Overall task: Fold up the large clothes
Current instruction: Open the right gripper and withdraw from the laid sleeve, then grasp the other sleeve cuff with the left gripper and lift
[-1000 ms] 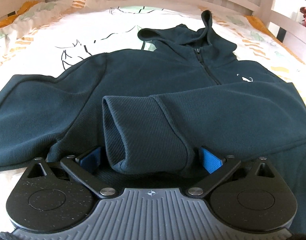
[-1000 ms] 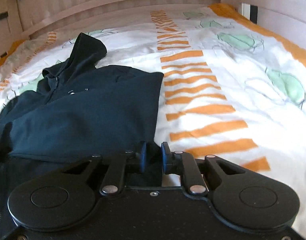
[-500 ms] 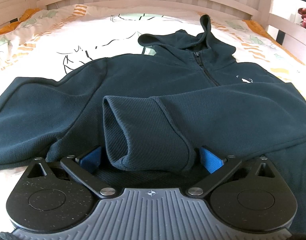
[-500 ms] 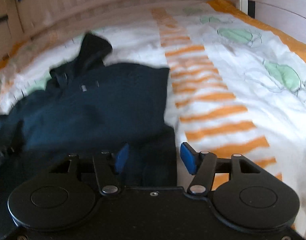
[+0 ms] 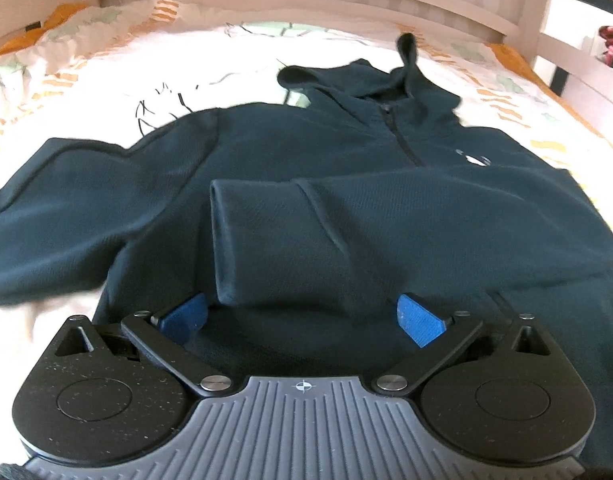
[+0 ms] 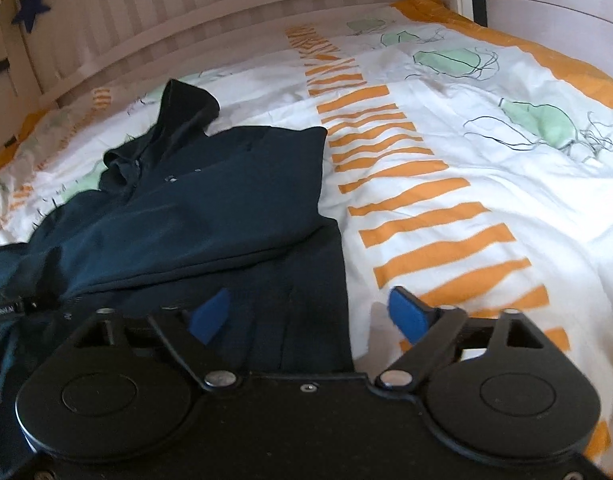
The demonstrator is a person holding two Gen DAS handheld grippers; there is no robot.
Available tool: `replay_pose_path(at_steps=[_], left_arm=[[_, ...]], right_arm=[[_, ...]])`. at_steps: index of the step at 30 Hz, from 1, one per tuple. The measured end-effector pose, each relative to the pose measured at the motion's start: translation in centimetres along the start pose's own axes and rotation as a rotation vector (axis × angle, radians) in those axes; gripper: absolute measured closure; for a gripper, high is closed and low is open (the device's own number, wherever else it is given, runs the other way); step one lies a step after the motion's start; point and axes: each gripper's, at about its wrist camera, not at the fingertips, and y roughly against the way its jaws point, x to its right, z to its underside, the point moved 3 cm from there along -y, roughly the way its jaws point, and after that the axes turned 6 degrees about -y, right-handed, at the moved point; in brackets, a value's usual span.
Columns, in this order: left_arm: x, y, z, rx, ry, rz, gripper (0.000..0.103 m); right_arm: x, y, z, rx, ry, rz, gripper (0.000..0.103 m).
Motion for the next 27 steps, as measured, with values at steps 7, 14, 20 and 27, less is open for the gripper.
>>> replay_pose_path(at_steps=[7, 14, 20, 27], left_arm=[[0.2, 4.2, 2.1, -0.004, -0.016, 0.035, 0.000], [-3.1, 8.4, 3.4, 0.011, 0.035, 0.009, 0.000], [-8.9, 11.1, 3.5, 0.023, 0.134, -0.069, 0.000], [-17.2, 13.3, 3.0, 0.055, 0.302, -0.178, 0.000]], right_arm=[[-2.2, 3.7, 1.0, 0.013, -0.063, -0.068, 0.001], [-7.2, 5.8, 2.9, -0.015, 0.007, -0.164, 0.001], [-12.0, 6.1, 4.2, -0.046, 0.104, -0.226, 0.001], [-17.0, 5.2, 4.8, -0.065, 0.212, -0.243, 0.001]])
